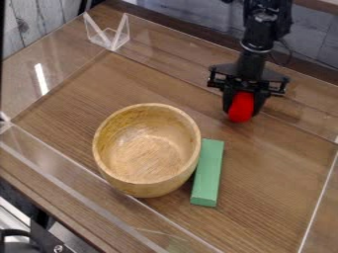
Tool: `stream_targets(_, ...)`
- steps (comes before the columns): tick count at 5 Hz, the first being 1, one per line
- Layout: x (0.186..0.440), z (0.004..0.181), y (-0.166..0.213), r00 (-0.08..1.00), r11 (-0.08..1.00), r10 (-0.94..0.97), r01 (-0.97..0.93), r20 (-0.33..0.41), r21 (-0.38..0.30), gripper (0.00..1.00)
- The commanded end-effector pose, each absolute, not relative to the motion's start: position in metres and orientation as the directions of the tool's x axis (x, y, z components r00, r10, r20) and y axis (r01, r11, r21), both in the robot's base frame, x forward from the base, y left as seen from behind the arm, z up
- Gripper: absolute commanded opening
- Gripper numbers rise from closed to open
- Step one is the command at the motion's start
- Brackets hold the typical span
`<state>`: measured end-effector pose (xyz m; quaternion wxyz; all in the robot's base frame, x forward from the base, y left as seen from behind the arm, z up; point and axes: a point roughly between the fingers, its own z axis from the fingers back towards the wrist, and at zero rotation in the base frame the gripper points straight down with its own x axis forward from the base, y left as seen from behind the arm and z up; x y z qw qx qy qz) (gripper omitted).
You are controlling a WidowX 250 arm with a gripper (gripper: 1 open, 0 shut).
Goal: Move the red fruit to the right
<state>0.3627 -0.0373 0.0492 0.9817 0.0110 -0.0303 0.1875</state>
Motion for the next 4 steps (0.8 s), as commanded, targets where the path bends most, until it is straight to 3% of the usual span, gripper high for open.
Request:
stream_targets(1,0.368,0.086,-0.035,0.935,0.944,0.330,-0.328,0.133,-0.033,0.00)
stream_targets(4,0.352,0.064,-0.059,0.982,0.988,0.151,-0.148,0.112,-0.032,0.00)
